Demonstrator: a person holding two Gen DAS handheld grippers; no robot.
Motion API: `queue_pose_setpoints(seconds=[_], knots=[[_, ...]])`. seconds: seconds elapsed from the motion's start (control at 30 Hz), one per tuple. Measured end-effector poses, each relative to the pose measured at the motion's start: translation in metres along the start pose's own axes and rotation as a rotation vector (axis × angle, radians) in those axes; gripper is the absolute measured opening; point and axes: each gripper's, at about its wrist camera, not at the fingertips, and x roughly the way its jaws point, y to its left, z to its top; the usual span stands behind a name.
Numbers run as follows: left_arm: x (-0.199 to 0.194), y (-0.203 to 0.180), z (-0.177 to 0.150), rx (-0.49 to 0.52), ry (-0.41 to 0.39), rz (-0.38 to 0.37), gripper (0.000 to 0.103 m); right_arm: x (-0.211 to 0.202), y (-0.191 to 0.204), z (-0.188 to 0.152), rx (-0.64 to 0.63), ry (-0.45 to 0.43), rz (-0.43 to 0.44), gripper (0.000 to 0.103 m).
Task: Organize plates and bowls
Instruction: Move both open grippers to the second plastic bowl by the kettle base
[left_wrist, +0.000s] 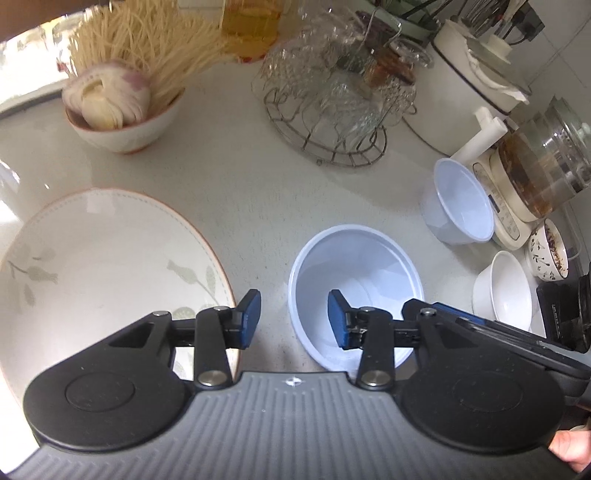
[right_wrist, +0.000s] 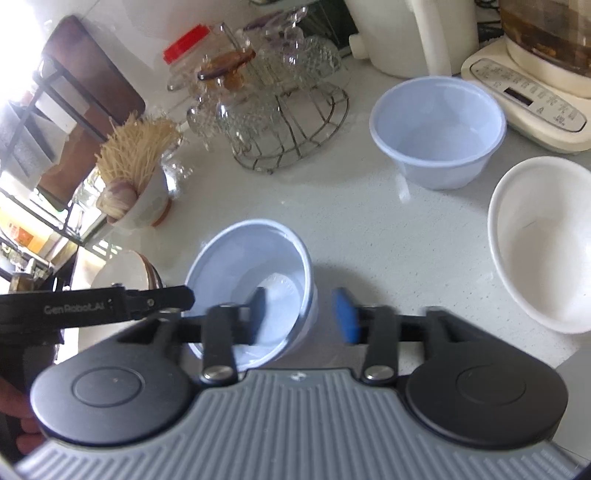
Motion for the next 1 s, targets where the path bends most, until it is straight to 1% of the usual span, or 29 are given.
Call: queue_pose_setpoints(seconds=[0.17, 0.33, 0.5, 0.57, 0.8, 1.0], knots=[[-0.023, -0.006, 0.003, 0.005, -0.047, -0.010, 0.046, -0.017, 0.004, 0.005, -0.021, -0.048, -0.016, 0.049], [-0.050, -0.016, 0.008, 0.033, -0.100, -0.024, 0.046, -0.046, 0.012, 0.009, -0.051, -0.114, -0.037, 0.049], [-0.081, -0.027, 0.014, 0.087, -0.143, -0.048, 0.046, -0.078, 0.027, 0.009, -0.065, -0.190, -0.057, 0.049], [-0.093, -0.030, 0.015, 0.110, -0.161, -0.068, 0.046, -0.089, 0.033, 0.007, -0.058, -0.215, -0.069, 0.049], [-0.124, -0.035, 0.013, 0.186, -0.182, -0.139, 0.046, -0.124, 0.054, -0.006, -0.006, -0.285, -0.110, 0.049], [-0.137, -0.036, 0.002, 0.241, -0.195, -0.189, 0.046, -0.142, 0.070, -0.022, -0.005, -0.326, -0.178, 0.049]])
